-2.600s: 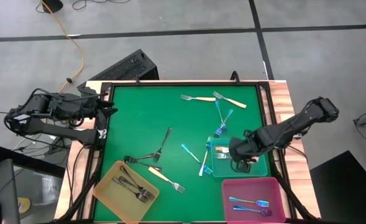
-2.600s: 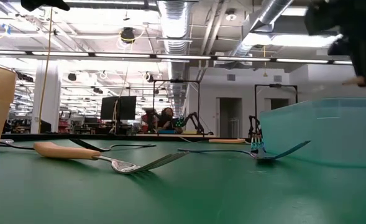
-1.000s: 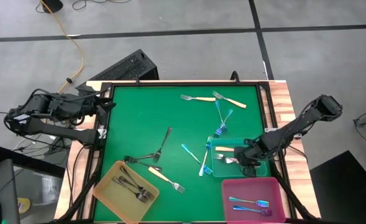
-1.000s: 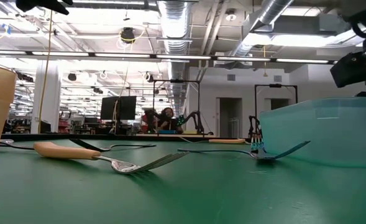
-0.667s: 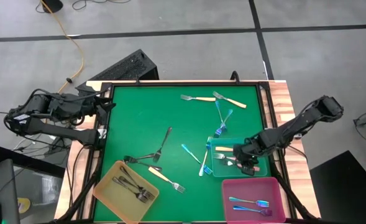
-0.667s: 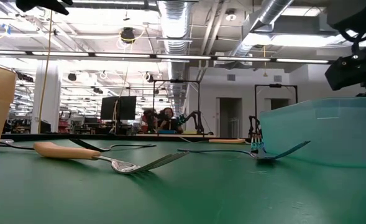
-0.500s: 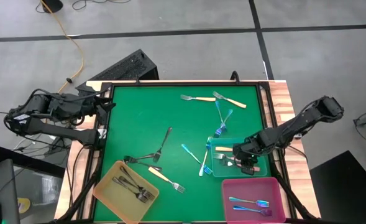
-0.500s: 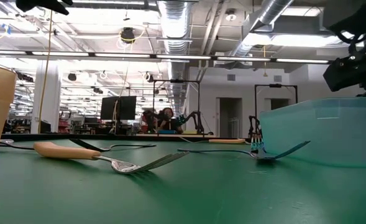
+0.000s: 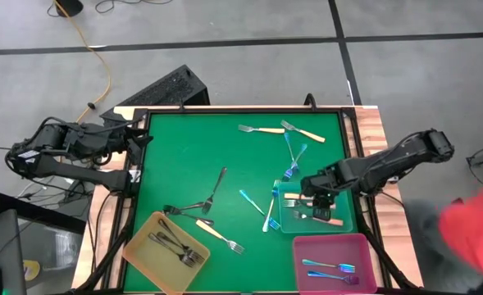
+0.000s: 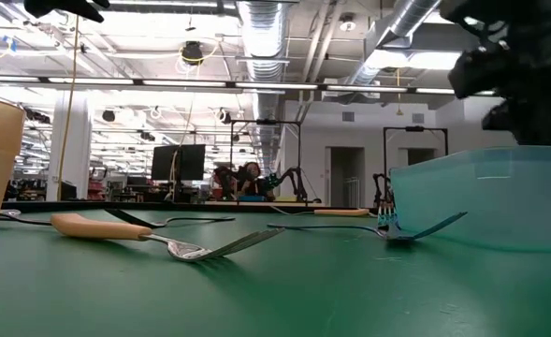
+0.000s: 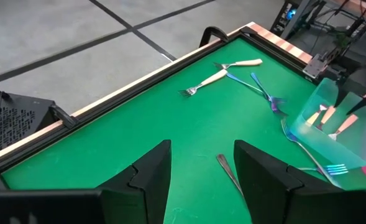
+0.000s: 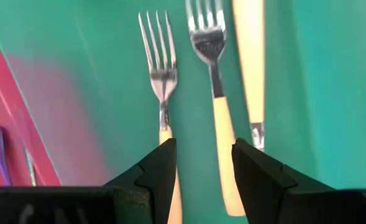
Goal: Sort silverware by color (type)
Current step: Put the purple fork into the pink bin
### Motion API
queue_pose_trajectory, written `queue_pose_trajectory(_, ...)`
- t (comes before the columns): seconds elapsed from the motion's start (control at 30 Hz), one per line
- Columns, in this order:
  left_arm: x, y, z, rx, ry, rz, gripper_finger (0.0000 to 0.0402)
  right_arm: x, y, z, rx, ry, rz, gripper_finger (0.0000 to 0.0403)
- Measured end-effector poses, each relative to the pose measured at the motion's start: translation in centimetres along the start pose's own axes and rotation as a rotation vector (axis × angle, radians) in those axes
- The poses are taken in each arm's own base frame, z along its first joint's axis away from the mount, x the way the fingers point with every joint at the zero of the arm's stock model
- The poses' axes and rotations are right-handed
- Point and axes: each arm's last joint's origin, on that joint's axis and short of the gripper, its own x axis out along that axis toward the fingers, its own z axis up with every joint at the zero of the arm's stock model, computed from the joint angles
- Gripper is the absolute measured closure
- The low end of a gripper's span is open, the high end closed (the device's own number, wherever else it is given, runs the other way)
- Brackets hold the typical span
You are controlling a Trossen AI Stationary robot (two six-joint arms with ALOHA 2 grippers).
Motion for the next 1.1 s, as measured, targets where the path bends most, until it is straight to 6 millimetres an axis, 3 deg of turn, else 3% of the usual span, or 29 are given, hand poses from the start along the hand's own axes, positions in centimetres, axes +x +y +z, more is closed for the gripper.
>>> queue_pose_trajectory(0.3, 0.0, 0.0, 0.0, -0.005, 0.001, -0.001, 0.0243, -4.1, -0.9, 3.3, 0.135, -0.183, -0.015, 0.0227)
queue_pose_trajectory(0.6, 0.0, 0.0, 0.0, -0.006, 0.001, -0.001, 0.0243, -9.3, -4.2, 6.4, 0.375, -0.486, -0.238, 0.0227)
queue_pose_trajectory(0.73, 0.0, 0.0, 0.0, -0.007, 0.001, -0.001, 0.0243, -9.0, -6.7, 7.2, 0.518, -0.475, -0.319, 0.0227)
queue_pose_trajectory(1.1, 0.0, 0.0, 0.0, -0.008, 0.000, -0.001, 0.0243, -4.2, -11.1, 10.8, 0.686, -0.332, -0.384, 0.0227)
